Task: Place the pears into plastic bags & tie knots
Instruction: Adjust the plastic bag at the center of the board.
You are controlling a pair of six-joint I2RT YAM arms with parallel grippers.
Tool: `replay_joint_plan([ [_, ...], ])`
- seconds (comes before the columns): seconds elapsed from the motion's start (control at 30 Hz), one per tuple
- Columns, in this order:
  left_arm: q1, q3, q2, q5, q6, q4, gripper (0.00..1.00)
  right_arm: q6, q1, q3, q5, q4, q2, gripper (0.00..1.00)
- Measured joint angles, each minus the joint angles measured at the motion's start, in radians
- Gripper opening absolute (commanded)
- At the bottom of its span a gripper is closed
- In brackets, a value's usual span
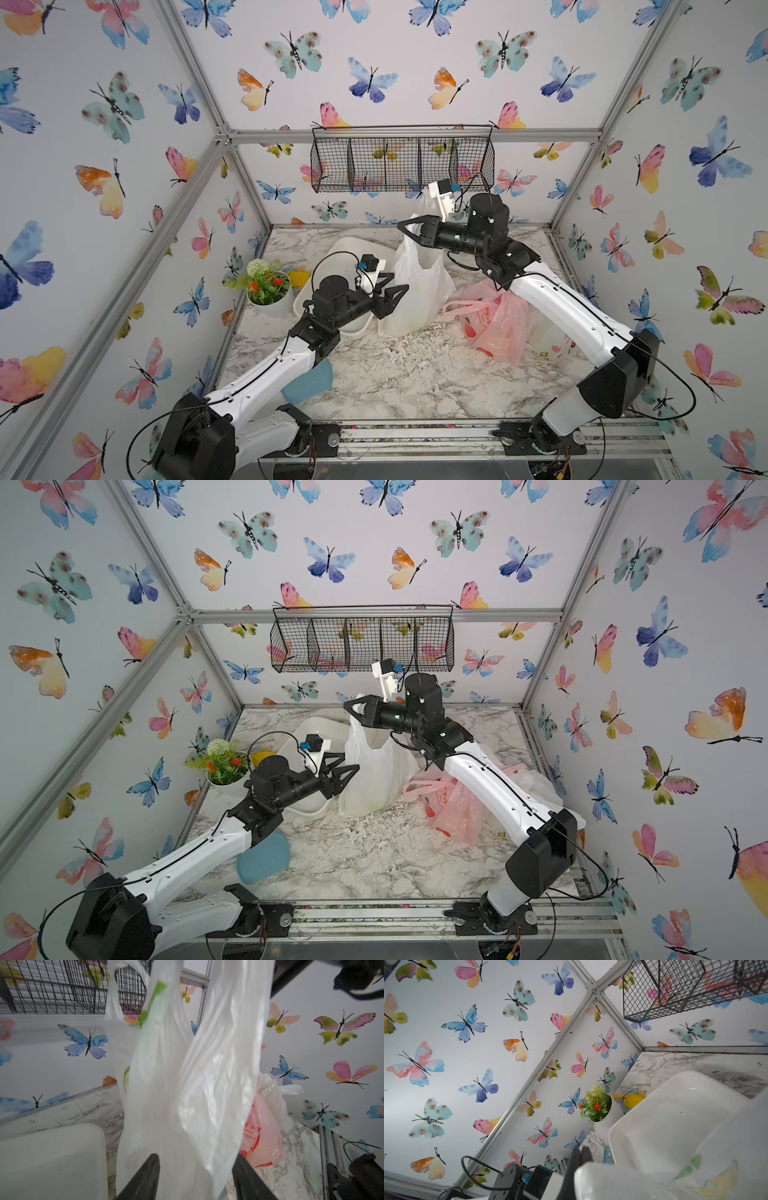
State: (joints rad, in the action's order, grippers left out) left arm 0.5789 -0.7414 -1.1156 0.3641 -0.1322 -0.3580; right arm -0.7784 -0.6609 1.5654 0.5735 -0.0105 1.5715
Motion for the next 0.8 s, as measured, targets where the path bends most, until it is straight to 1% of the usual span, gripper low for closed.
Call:
replay_joint_plan([
  [0.07, 0.000, -0.063, 0.014, -0.010, -0.021, 0.033, 0.84, -0.014, 0.000, -0.032, 0.011, 0.024, -0.015, 0.02],
  [0.17, 0.008, -0.108, 0.027, -0.040, -0.035, 0.027, 0.98, -0.031, -0.001, -0.048, 0.027, 0.054, -0.016, 0.02],
  [0.2, 0.011, -0.111, 0.028, -0.054, -0.032, 0.016, 1.00, -0.040, 0.000, -0.053, 0.035, 0.063, -0.016, 0.02],
  [0.33, 0.012, -0.110, -0.011, -0.079, 0.000, -0.027, 1.00, -0.070, 0.000, -0.064, 0.075, 0.103, -0.016, 0.02],
  [0.63, -0.002, -0.122, -0.173, -0.034, 0.096, -0.196, 1.00, -0.101, 0.000, -0.084, 0.196, 0.128, -0.018, 0.02],
  [0.73, -0.004, -0.134, -0.206, 0.001, 0.108, -0.259, 0.97, -0.103, 0.000, -0.090, 0.232, 0.128, -0.018, 0.02],
  [0.8, -0.004, -0.134, -0.224, 0.027, 0.109, -0.311, 0.93, -0.104, 0.000, -0.090, 0.248, 0.128, -0.018, 0.02],
])
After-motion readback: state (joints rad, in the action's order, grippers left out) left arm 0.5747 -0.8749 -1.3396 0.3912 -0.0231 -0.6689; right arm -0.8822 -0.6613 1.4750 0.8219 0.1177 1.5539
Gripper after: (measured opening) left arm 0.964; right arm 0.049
